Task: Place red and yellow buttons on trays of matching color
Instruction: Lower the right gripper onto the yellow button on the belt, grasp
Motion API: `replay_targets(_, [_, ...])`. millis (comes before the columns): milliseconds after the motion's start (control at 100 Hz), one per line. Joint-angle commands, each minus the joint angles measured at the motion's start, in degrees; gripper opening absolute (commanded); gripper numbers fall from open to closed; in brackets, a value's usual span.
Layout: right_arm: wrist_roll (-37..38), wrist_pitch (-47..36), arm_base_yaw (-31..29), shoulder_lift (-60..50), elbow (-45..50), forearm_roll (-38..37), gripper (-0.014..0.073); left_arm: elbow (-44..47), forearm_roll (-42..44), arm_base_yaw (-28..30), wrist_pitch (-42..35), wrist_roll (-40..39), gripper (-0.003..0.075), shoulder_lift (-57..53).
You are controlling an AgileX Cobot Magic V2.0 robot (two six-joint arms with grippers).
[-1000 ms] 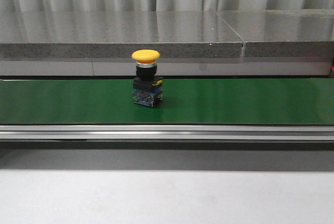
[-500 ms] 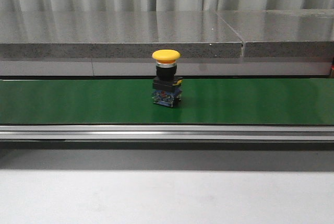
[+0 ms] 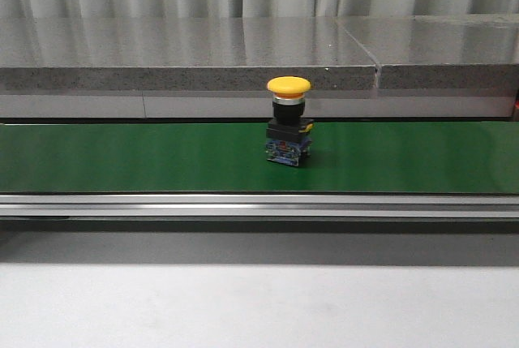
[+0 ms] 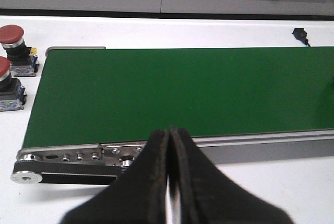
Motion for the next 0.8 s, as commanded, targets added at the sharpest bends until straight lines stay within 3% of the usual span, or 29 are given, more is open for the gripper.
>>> replay_targets(0, [-0.1,1.1,-0.3,-6.7,-3.5,1.5,0.0603,-1.5,-0.5,-0.4,-4.2,-0.4,-0.0019,0.1])
replay_targets(410, [-4.8,14.0,-0.3,-17.2,-1.3,11.8,0.0603,-1.5,-0.5,-0.4,-4.2,-0.4,-0.0019,0.1])
replay_targets(790, [-12.6,15.0,0.3,-36.1,20.9,15.4,0.0602,-1.5,-0.5,-0.4,-4.2,-0.4,-0.0019,0.1])
